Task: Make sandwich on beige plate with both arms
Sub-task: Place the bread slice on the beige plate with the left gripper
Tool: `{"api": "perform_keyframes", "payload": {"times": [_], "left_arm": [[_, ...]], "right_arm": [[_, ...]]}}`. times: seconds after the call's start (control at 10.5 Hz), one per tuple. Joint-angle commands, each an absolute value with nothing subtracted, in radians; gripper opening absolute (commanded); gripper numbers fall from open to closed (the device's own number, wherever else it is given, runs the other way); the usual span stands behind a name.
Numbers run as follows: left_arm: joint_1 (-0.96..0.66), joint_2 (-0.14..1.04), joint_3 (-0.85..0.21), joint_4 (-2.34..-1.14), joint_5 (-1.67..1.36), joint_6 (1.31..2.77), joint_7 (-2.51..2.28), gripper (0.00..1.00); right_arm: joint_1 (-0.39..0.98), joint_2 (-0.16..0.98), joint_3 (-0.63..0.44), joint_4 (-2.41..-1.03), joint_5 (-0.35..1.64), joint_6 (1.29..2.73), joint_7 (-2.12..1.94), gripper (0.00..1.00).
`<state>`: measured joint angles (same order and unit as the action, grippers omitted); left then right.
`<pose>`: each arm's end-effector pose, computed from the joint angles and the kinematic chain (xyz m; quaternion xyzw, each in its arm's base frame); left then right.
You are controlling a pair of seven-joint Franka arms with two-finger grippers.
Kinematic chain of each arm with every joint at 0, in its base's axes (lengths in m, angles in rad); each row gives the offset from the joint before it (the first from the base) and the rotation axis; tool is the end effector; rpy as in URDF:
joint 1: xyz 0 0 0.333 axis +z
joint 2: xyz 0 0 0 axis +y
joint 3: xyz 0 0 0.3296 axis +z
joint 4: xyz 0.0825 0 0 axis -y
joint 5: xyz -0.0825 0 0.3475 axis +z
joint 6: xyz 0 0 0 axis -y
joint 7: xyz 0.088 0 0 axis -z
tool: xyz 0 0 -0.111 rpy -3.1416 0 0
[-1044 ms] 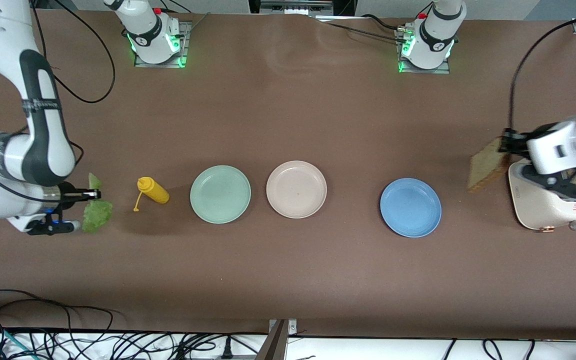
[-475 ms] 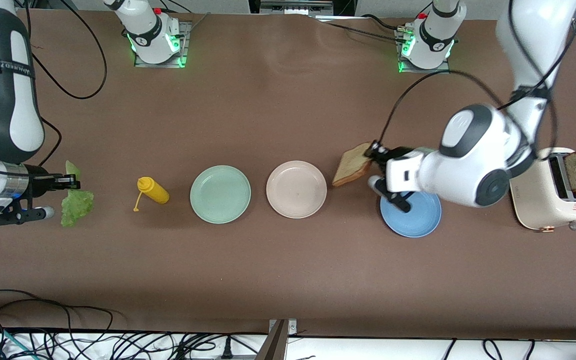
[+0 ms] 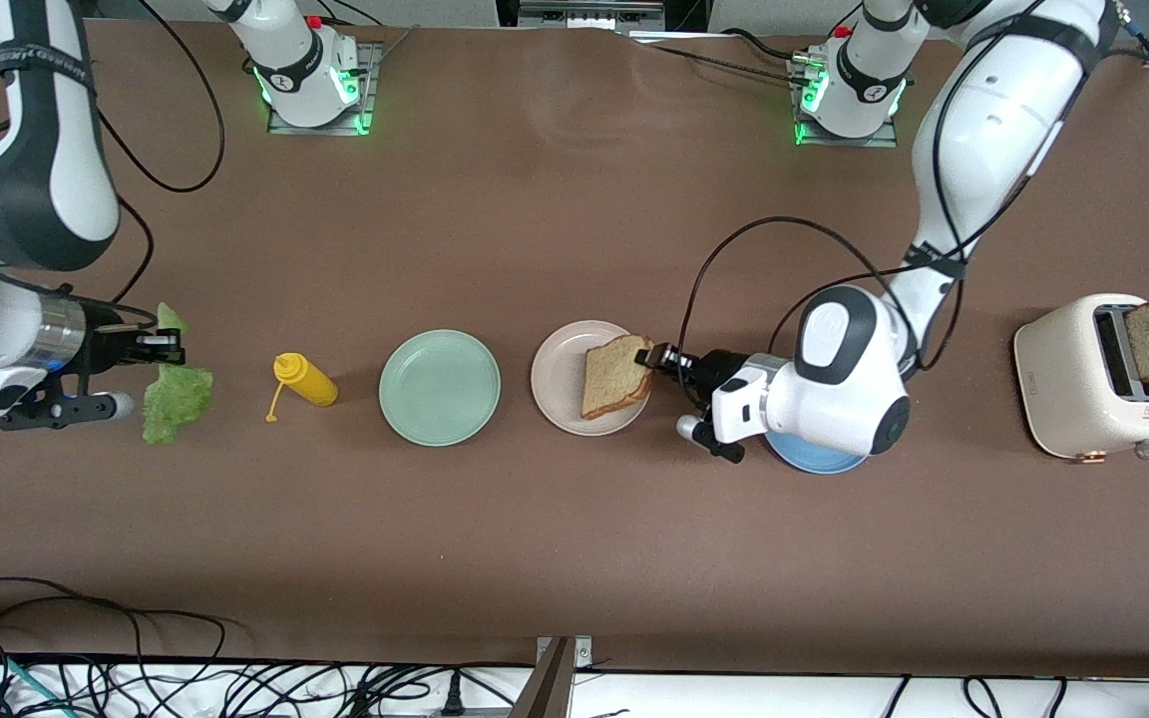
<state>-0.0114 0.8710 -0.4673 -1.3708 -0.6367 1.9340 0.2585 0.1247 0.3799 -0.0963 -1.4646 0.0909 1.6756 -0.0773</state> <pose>0.6349 -0.2879 0.2683 0.8778 -0.1345 -0.1576 0.4319 0.6228 0.0361 0.4708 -0.9951 -0.0460 0.0827 0.0286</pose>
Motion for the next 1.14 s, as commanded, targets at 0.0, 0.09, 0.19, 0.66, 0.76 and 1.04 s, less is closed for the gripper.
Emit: {"api": "perform_keyframes", "payload": {"times": [0.0, 0.09, 0.19, 0.66, 0.76, 1.04], "left_arm": [[-0.017, 0.929, -0.463, -1.351, -0.712, 1.947, 0.334, 0.0], [-0.021, 0.945, -0.463, -1.353, -0.744, 1.947, 0.347, 0.0], [-0.023, 0.962, -0.463, -1.353, -0.752, 1.947, 0.376, 0.0], [-0.023, 0.963, -0.457, -1.367, -0.776, 1.947, 0.428, 1.0], [-0.021, 0.962, -0.457, -1.367, -0.773, 1.947, 0.428, 1.0], [-0.011, 0.951, -0.427, -1.367, -0.74, 1.941, 0.423, 1.0]], "right_arm": [[0.196, 0.359, -0.098, -1.473, 0.06, 1.661, 0.051, 0.0], [0.231, 0.35, -0.097, -1.473, 0.04, 1.66, 0.117, 0.0], [0.248, 0.336, -0.089, -1.474, 0.04, 1.66, 0.161, 0.0], [0.316, 0.339, -0.012, -1.474, 0.034, 1.675, 0.444, 0.0], [0.331, 0.341, -0.012, -1.474, 0.035, 1.686, 0.468, 0.0], [0.396, 0.354, -0.011, -1.474, 0.046, 1.735, 0.596, 0.0]]}}
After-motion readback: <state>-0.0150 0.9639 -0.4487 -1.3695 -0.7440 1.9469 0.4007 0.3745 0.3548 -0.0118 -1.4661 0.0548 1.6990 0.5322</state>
